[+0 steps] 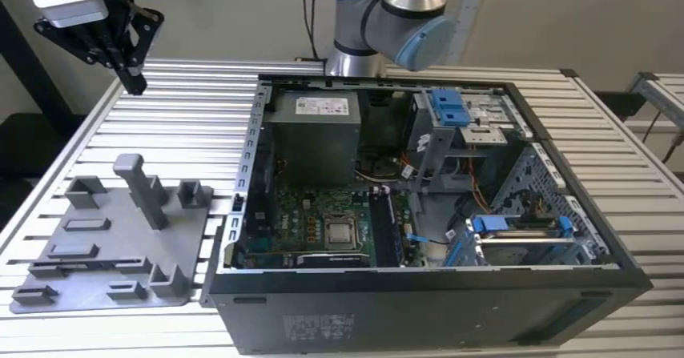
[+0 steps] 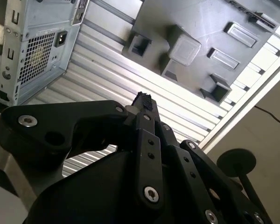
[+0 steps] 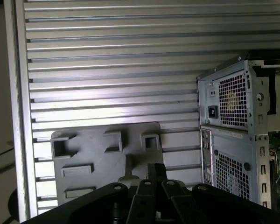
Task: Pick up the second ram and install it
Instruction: 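Reach for the second ram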
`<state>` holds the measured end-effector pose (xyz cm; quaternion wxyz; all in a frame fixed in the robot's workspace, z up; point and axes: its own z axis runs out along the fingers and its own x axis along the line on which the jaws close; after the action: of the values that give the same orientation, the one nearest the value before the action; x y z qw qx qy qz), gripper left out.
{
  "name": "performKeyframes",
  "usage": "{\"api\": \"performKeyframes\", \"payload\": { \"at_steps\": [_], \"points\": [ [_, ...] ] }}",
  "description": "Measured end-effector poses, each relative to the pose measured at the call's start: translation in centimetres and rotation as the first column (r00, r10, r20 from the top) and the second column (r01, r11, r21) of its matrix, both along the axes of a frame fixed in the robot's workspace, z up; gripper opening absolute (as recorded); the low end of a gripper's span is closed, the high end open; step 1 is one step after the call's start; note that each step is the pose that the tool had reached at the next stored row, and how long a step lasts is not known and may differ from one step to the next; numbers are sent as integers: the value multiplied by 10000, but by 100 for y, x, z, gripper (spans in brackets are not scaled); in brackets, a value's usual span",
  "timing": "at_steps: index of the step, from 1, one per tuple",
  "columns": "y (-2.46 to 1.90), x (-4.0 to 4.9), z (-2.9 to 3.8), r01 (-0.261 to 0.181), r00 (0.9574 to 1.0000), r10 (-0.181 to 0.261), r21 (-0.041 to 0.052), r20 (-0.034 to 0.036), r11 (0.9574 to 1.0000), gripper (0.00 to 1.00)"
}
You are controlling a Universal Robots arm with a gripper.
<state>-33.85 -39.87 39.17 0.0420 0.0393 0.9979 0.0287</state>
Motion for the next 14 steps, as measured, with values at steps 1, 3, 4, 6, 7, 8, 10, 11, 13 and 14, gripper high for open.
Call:
{"api": "performKeyframes", "payload": {
  "at_steps": [1,3,4,6,7,8,10,11,13,14],
  "points": [
    [0,0,0,0,10000,0,0,0,10000,11],
    [0,0,0,0,10000,0,-1,-1,10000,11],
    [0,0,0,0,10000,0,0,-1,10000,11],
    [0,-5,0,1,10000,-1,0,0,10000,11],
    [0,-10,0,1,10000,-1,0,-1,10000,11],
    [0,-18,0,0,10000,0,0,-1,10000,11],
    [0,-42,0,0,10000,0,0,0,10000,11],
    [0,-59,0,0,10000,0,0,0,10000,11],
    [0,-97,0,0,10000,0,-1,-1,10000,11],
    [0,-116,0,0,10000,0,0,0,10000,11]
  ]
}}
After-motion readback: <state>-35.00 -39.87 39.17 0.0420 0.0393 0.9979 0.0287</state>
